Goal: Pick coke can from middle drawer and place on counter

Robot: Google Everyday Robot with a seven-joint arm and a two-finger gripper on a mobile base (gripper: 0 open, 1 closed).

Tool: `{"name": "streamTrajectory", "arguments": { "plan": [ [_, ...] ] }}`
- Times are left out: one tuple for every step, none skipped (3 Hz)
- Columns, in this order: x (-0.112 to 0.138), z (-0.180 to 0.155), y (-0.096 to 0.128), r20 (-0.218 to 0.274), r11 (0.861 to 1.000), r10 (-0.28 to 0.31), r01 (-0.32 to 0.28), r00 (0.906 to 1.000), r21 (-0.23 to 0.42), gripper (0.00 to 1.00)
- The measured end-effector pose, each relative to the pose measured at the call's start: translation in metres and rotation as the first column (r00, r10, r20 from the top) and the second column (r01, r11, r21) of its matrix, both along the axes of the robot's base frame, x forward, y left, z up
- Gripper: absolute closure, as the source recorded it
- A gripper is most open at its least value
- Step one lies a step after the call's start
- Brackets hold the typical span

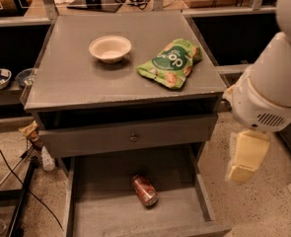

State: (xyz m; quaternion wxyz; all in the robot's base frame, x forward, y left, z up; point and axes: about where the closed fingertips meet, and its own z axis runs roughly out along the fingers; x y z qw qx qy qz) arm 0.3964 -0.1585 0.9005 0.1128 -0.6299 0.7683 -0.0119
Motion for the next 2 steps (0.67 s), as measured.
{"name": "streamTrajectory", "arguments": {
  "plan": [
    [-0.0055, -0.0193, 0.0079, -0.046, 1.0, 0.021, -0.02, 0.9987, 0.006, 0.0],
    [-0.0057, -0.0196, 0.0078, -0.047, 1.0, 0.021, -0.02, 0.9987, 0.006, 0.0]
  ]
}}
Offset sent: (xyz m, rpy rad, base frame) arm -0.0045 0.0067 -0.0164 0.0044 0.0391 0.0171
